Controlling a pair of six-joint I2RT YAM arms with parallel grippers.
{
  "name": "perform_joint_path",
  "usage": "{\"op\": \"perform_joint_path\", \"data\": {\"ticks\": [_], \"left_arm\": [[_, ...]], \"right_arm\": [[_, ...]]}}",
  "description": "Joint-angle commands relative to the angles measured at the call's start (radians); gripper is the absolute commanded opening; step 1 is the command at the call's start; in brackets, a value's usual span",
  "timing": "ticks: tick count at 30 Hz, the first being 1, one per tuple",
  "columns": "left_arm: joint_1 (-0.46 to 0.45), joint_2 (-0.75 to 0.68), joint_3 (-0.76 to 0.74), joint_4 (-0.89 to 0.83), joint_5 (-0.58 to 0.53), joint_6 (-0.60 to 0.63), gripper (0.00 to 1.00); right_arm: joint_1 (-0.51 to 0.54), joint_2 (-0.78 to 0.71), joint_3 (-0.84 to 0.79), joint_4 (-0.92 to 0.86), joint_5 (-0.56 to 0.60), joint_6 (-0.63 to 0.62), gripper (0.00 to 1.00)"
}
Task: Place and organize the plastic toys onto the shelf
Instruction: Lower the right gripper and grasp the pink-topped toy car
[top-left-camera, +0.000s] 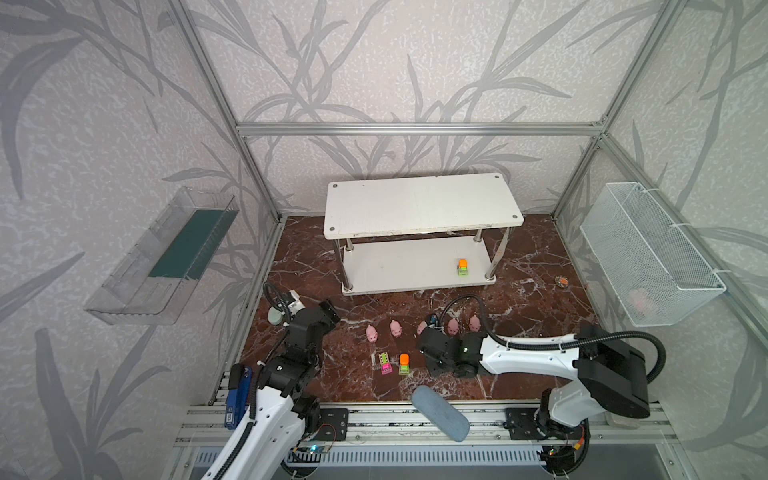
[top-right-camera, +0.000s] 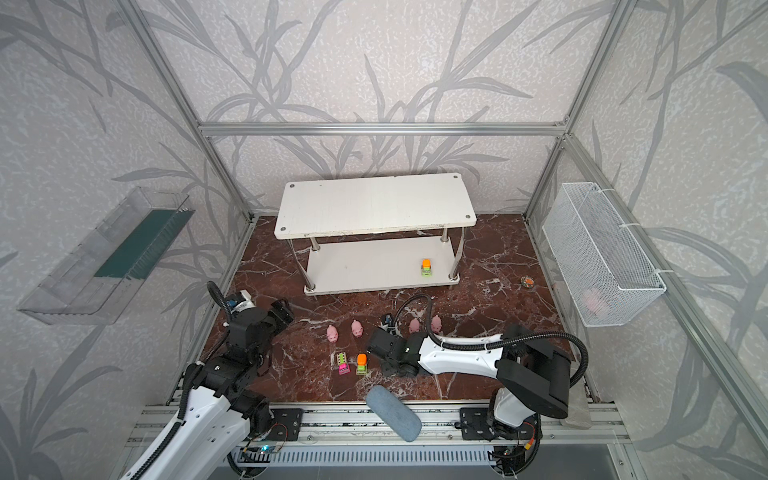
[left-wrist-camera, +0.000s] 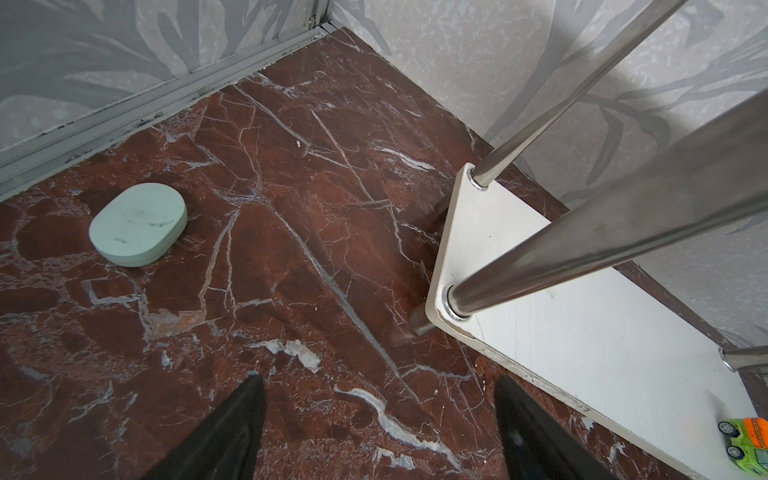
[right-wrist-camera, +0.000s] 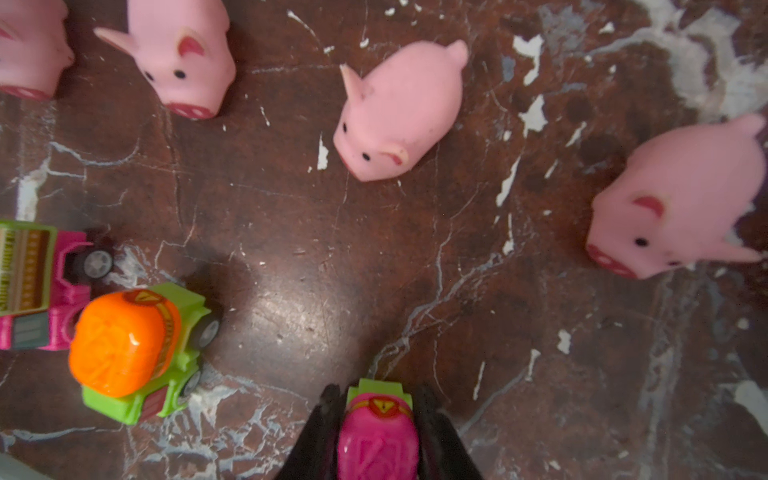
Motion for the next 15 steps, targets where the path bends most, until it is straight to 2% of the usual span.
{"op": "perform_joint_path", "data": {"ticks": [1,9,11,15], "left_arm": [[-0.002,0.008,-0.002,0.014,-0.014,-0.012,0.84],[-0.002,0.006,-0.007,0.016,-0.01,-0.015,0.84],[-0.002,0.008,-0.009,0.017,-0.011,-0.014,0.84],[-0.002,0.007,-0.012,0.017,-0.01,-0.018,0.84]], "right_arm": [[0.005,-0.008,0.02,-0.053,0.018,-0.002,0.35],[0.005,-0.026,0.007,-0.064,0.019,0.001,0.4],[0.005,-0.029,0.001,-0.062,0.019,0.003,0.39],[0.005,-0.028,0.001,-0.064,0.018,0.002,0.3]]}}
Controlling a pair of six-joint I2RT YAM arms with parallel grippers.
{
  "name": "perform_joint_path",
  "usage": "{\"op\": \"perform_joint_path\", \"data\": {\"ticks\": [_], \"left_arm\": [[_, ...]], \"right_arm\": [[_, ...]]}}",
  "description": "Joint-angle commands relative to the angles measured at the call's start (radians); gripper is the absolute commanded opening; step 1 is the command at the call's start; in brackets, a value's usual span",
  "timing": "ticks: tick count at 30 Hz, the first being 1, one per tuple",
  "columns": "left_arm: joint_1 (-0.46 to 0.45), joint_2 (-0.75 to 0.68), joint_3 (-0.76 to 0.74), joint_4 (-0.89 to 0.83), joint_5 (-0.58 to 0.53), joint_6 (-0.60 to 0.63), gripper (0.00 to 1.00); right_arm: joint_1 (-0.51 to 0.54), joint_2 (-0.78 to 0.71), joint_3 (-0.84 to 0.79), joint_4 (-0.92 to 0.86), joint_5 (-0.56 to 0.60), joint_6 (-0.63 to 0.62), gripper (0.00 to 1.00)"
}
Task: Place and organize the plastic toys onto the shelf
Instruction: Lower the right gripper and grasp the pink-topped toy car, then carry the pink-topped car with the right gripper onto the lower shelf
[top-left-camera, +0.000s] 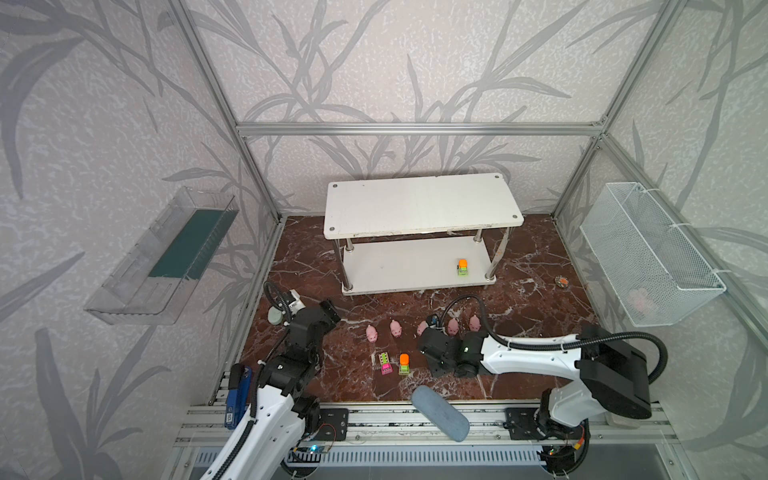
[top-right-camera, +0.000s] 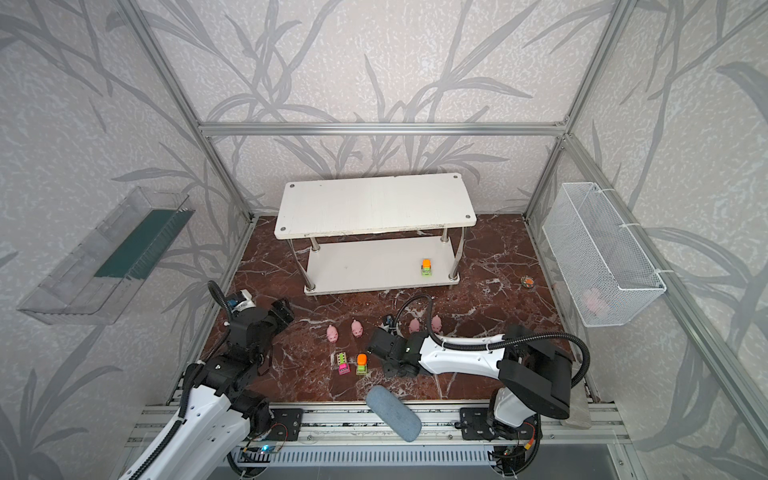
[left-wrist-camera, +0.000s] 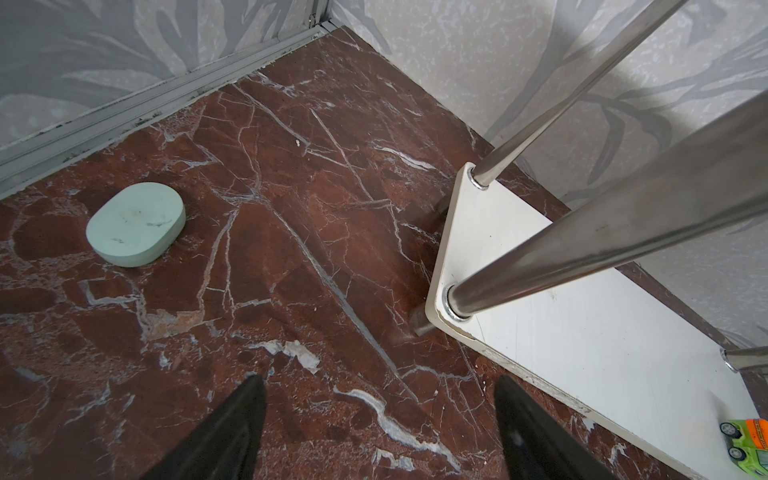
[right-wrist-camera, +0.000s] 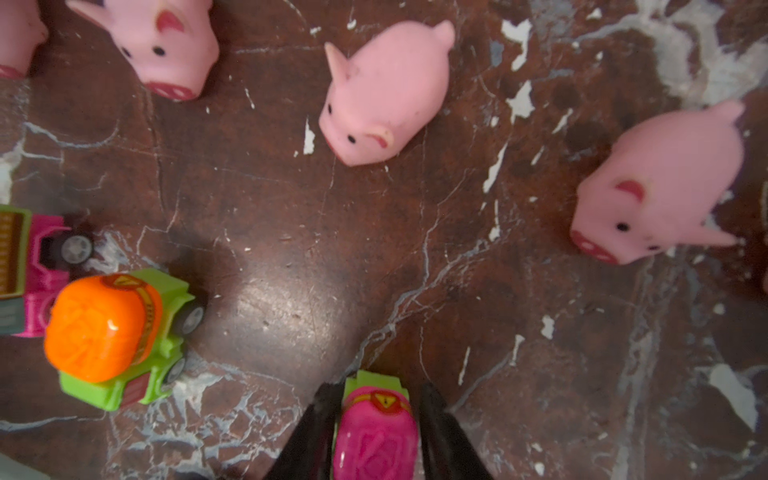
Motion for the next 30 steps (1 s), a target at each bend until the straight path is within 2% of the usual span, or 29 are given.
{"op": "perform_joint_path", "data": {"ticks": [1,14,19,24,27,30], "left_arm": [[-0.002,-0.004,-0.013,0.008,-0.011,-0.017,0.84],[-0.002,-0.008,-0.02,0.011,-0.013,-0.016,0.84],[-0.002,-0.01,-0.02,0.011,-0.014,-0.016,0.84],[-0.002,-0.012,-0.022,0.016,-0.012,-0.014,0.84],[-0.002,-0.006,-0.024,0.022,-0.011,-0.018,0.84],[-0.002,0.0,-0.023,0.024,-0.009,-0.017,0.84]], "right_arm": [[0.005,-0.021,0.0,-0.032,0.019,0.003,0.3],[0.006,-0.079,0.034,-0.07,0.035,-0.004,0.21],[0.002,-0.15,0.089,-0.145,0.134,-0.045,0.21],[-0.082,-0.22,0.156,-0.152,0.145,-0.136,0.21],[-0.133,-0.213,0.208,-0.113,0.156,-0.214,0.22],[-0.229,-0.181,0.249,-0.039,0.154,-0.268,0.21]]}}
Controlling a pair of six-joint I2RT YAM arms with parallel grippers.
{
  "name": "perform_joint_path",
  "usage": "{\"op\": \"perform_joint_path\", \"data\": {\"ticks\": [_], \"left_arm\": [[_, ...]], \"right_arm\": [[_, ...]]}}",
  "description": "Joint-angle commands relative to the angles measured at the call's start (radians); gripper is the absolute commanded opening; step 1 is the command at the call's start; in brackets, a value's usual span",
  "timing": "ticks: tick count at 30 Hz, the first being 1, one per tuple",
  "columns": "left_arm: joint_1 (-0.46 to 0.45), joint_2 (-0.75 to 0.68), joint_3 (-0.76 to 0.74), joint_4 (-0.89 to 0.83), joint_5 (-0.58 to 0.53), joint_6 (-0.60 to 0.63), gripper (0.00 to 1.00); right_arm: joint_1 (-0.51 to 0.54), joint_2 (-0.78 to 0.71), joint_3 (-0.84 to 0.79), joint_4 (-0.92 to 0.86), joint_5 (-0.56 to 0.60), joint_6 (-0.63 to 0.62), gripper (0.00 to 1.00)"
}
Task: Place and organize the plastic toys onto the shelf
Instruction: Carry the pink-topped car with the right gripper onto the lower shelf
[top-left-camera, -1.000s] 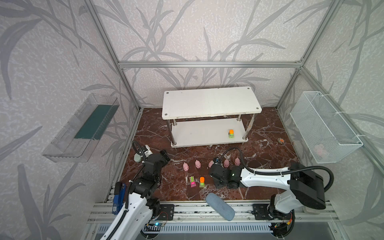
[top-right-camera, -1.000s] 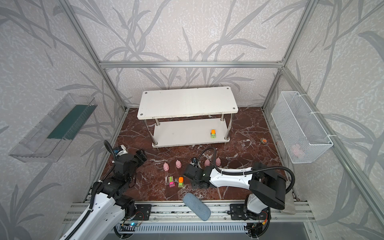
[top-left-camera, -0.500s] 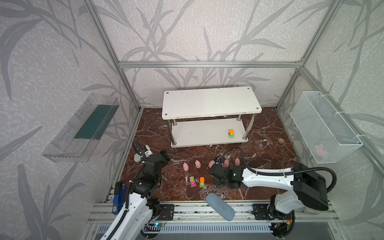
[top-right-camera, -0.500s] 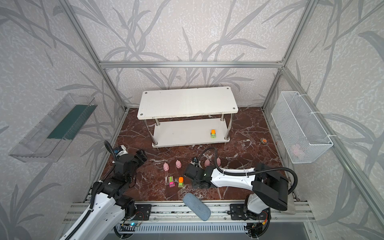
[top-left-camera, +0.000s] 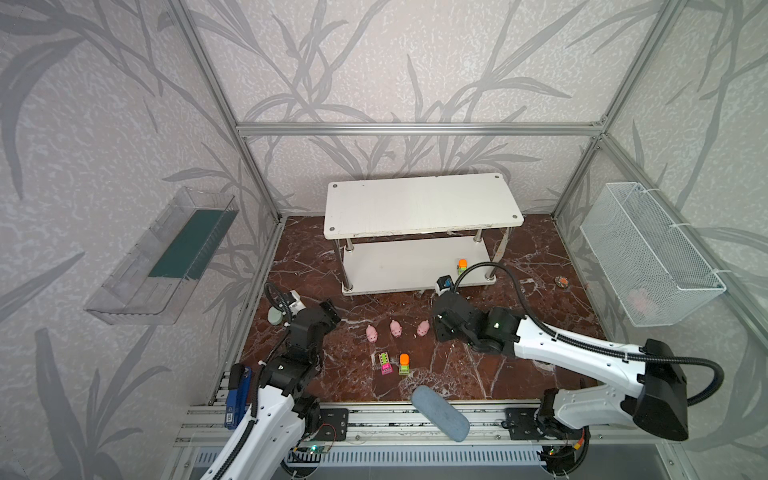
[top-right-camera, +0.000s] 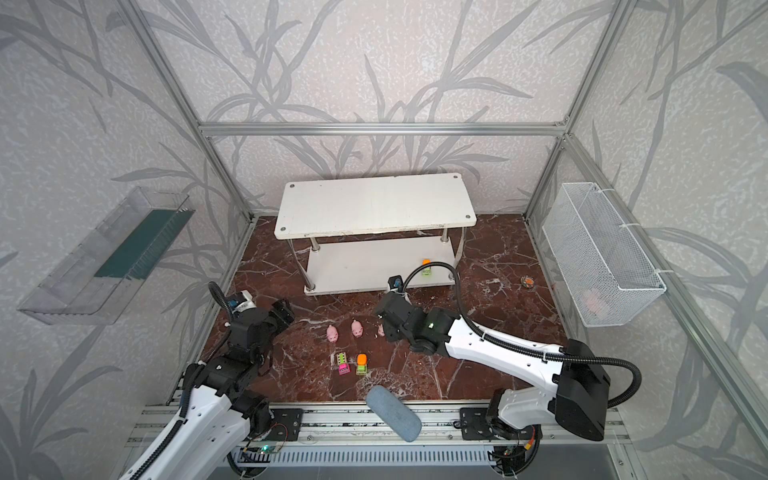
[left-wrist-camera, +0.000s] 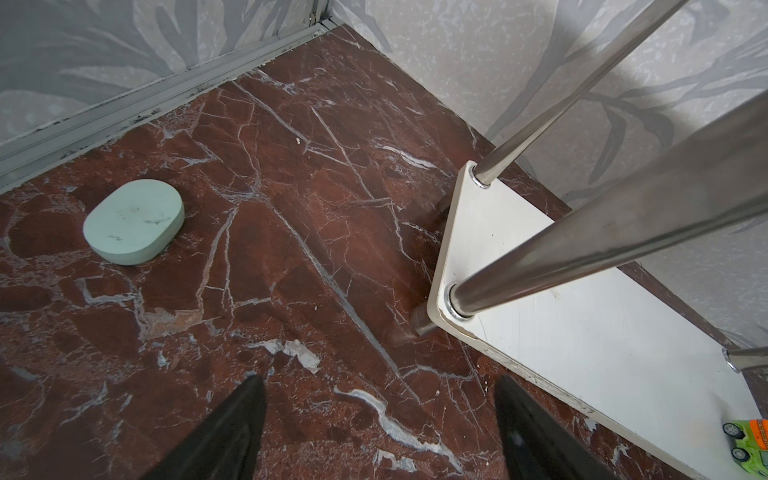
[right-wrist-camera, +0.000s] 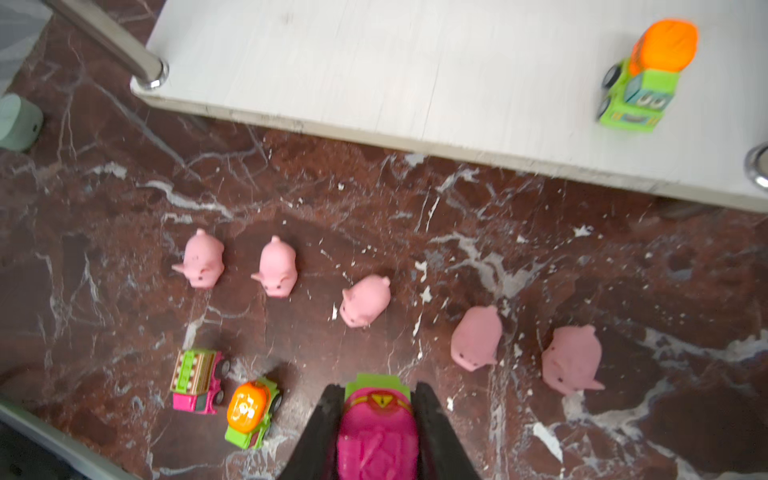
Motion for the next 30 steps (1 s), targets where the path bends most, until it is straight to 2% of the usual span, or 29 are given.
{"op": "perform_joint_path", "data": {"ticks": [1,11,18,30], "left_arm": [[-0.002,0.001,-0.009,0.01,-0.009,-0.015,0.84],[-0.002,-0.005,-0.005,0.0,-0.017,-0.011,0.84],[-0.002,0.005,-0.006,0.011,-0.012,-0.01,0.84],[-0.002,0.032,-0.005,0.031,-0.003,-0.007,0.84]], "right_arm": [[-0.074,0.034,0.052,0.075,0.03,-0.102,0.22],[-0.228,0.255,0.188,0.241,0.024,-0.234,0.21],[-0.265,0.344,0.167,0.375,0.053,-0.262,0.21],[-0.3,0.453,0.174,0.462,0.069,-0.255,0.22]]}}
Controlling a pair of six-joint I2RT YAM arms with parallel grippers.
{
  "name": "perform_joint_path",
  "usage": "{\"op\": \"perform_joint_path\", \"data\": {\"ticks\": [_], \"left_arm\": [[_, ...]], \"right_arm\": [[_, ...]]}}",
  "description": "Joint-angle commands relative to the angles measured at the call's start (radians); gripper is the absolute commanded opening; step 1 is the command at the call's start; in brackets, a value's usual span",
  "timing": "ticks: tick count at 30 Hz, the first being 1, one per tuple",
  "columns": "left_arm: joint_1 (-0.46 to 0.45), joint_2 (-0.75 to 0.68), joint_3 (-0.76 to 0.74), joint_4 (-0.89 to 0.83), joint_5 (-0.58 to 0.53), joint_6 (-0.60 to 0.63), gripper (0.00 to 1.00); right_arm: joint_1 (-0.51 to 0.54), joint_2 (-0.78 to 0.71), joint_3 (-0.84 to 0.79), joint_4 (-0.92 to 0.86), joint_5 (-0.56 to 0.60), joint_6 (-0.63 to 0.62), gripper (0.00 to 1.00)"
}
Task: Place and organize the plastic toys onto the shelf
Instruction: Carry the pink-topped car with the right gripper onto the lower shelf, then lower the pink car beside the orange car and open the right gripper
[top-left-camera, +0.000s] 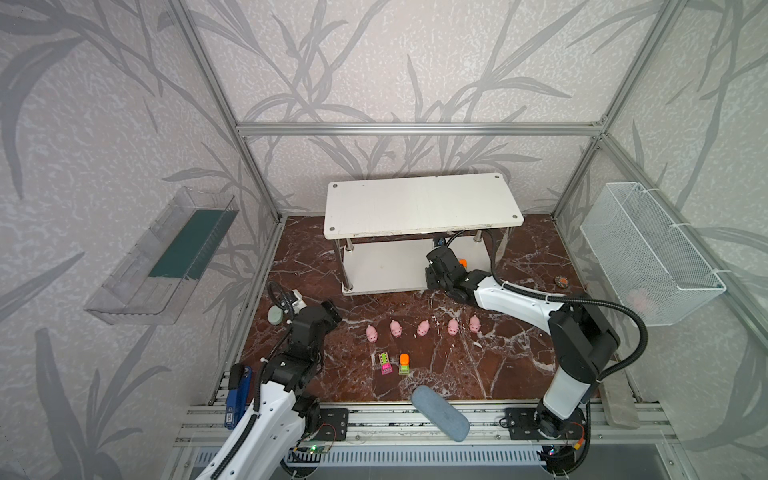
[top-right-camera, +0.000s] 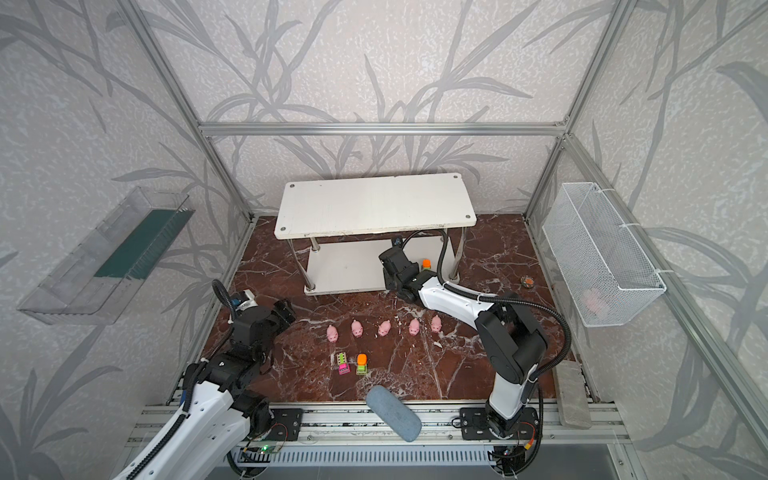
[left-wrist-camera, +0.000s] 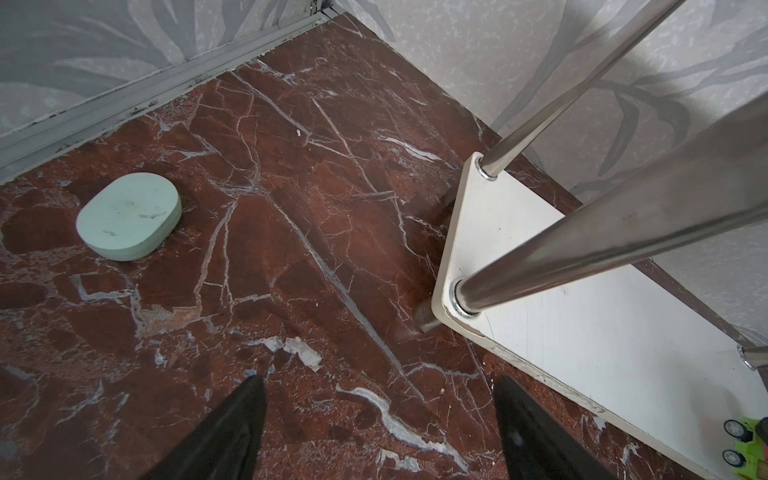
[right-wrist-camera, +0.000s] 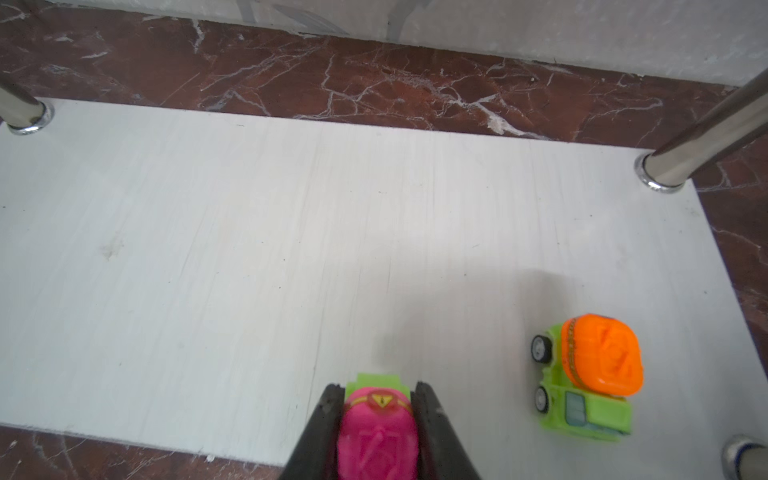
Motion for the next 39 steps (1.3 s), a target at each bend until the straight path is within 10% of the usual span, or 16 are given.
{"op": "perform_joint_path", "data": {"ticks": [1,39], "left_arm": [[-0.002,-0.002,-0.006,0.012,-0.006,-0.007,0.84],[-0.002,-0.008,-0.017,0.007,-0.015,-0.01,0.84]], "right_arm": [[-0.017,0.02,0.004,0.057,0.026,-0.008,0.22],[-0.073,0.1,0.051,0.085,0.003,-0.001,0.36]]}}
